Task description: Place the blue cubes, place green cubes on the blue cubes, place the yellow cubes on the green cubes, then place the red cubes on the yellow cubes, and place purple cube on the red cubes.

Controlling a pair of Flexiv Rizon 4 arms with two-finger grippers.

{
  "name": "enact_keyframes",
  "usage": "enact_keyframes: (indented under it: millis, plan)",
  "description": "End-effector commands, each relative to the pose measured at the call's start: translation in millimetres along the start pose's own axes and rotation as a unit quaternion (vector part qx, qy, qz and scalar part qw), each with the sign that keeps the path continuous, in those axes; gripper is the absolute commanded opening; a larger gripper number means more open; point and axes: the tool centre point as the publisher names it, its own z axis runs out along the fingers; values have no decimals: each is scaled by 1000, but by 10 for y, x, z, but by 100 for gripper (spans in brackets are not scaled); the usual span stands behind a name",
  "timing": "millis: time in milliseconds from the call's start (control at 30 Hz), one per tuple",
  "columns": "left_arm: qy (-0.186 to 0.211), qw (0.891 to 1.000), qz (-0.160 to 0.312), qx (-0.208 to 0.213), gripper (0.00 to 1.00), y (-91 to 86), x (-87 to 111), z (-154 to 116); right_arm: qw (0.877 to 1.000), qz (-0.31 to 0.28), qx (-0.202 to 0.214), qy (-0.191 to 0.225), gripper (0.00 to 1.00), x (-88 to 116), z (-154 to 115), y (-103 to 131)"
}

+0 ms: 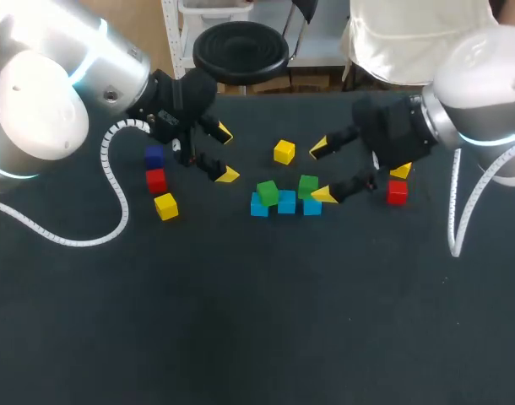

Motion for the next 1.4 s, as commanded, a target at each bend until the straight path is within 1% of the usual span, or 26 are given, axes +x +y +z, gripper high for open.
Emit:
enact_keyframes:
  millis: [33,300,500,600,633,667,700,767,800,933,1000,1033,1067,1133,1200,1400]
  plan:
    - [-3,1000,2,0,100,-5,17,-3,1000,3,-18,-10,100,93,81,-151]
    - [-3,1000,2,0,100,-5,17,-3,1000,14,-27,-1,100,149,204,-150]
    - [-3,1000,2,0,100,-5,17,-3,1000,23,-20,2,100,164,265,-83]
    - [-3,1000,2,0,100,-5,17,-3,999,29,-20,3,100,205,296,-68]
    - [-3,1000,2,0,100,-5,17,-3,999,30,-21,2,98,216,301,-69]
    - [-3,1000,2,0,100,-5,17,-3,999,31,-21,2,90,225,301,-71]
    - [-3,1000,2,0,100,-5,17,-3,999,31,-21,2,87,235,302,-78]
    - [-3,1000,2,0,100,-5,17,-3,999,31,-21,3,84,259,302,-104]
    - [-3,1000,2,0,100,-5,17,-3,999,32,-22,3,81,273,299,-119]
    - [-3,1000,2,0,100,-5,17,-3,999,34,-23,2,78,293,292,-165]
    - [-3,1000,2,0,100,-5,17,-3,999,34,-24,1,80,298,296,-184]
    - [-3,1000,2,0,100,-5,17,-3,999,34,-25,1,83,298,299,-192]
    - [-3,1000,2,0,100,-5,17,-3,999,34,-25,0,84,300,302,-199]
    - [-3,1000,2,0,100,-5,17,-3,999,33,-26,-1,95,305,316,-217]
    - [-3,1000,2,0,100,-5,17,-3,999,32,-30,-1,100,315,332,-237]
    - [-3,1000,2,0,100,-5,17,-3,999,33,-39,-1,100,361,370,-302]
